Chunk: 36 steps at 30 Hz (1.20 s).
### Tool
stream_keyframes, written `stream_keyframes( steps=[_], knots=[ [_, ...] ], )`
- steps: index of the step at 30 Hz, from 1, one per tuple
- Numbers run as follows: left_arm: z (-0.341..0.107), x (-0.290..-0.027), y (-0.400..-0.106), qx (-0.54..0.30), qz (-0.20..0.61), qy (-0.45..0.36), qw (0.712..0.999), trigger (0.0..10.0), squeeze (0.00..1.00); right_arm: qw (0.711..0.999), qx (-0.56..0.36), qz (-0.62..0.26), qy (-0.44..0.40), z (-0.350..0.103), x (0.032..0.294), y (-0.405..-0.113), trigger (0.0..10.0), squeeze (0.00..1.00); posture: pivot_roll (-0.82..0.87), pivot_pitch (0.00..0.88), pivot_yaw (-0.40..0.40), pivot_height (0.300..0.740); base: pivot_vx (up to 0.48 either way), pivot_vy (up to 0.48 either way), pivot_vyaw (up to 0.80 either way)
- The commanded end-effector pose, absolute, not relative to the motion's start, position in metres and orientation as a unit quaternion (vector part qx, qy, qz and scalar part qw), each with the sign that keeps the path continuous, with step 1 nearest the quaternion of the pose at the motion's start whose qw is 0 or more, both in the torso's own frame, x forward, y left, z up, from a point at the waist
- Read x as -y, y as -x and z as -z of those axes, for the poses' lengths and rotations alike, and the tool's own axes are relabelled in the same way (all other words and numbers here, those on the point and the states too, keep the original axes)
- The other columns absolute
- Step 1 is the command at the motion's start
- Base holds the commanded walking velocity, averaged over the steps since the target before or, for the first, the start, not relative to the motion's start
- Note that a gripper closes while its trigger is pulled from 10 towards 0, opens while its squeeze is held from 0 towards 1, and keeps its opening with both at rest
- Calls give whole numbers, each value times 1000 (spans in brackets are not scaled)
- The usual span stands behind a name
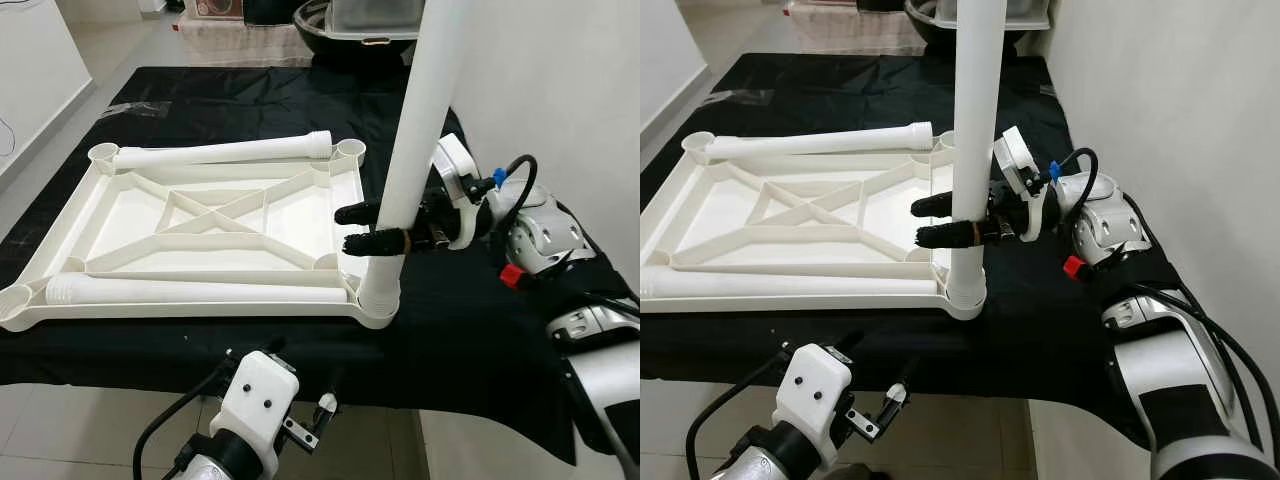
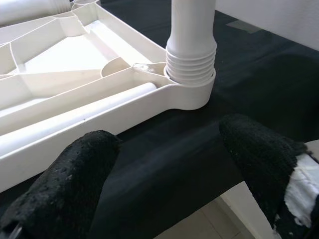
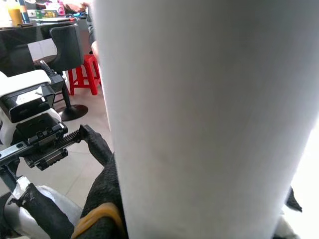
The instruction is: Building children table
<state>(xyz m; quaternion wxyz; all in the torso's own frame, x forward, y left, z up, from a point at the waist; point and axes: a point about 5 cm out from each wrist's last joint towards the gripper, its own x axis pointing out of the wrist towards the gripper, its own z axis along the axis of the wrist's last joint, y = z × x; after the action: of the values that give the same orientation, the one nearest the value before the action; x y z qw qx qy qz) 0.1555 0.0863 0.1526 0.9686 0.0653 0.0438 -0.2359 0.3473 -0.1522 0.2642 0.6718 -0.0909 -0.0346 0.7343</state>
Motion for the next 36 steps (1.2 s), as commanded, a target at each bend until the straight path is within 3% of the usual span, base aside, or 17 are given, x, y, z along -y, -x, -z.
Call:
stream_keyframes(
  steps=[1, 18, 28, 31, 33, 36],
  knots=[
    [-146, -86, -155, -57, 241, -73, 966, 10000, 0, 660, 16, -747, 75, -250, 146, -346, 10000, 0, 153, 154, -20, 740, 0, 0, 0],
    [-147, -86, -158, -52, 238, -71, 967, 10000, 0, 710, 11, -700, 76, -227, 141, -342, 10000, 0, 134, 154, -17, 740, 0, 0, 0],
    [-147, -85, -160, -49, 238, -70, 968, 10000, 0, 772, -15, -631, 75, -218, 128, -349, 10000, 0, 128, 157, -17, 740, 0, 0, 0],
    [-147, -85, -160, -48, 237, -71, 968, 10000, 0, 809, -31, -584, 61, -216, 124, -359, 10000, 0, 128, 157, -19, 740, 0, 0, 0],
    [-147, -85, -160, -48, 237, -71, 968, 10000, 0, 809, -31, -584, 61, -216, 124, -359, 10000, 0, 128, 157, -19, 740, 0, 0, 0],
    [-147, -85, -161, -46, 236, -71, 968, 10000, 0, 835, -32, -547, 52, -215, 122, -363, 10000, 0, 128, 158, -20, 740, 0, 0, 0]
  ],
)
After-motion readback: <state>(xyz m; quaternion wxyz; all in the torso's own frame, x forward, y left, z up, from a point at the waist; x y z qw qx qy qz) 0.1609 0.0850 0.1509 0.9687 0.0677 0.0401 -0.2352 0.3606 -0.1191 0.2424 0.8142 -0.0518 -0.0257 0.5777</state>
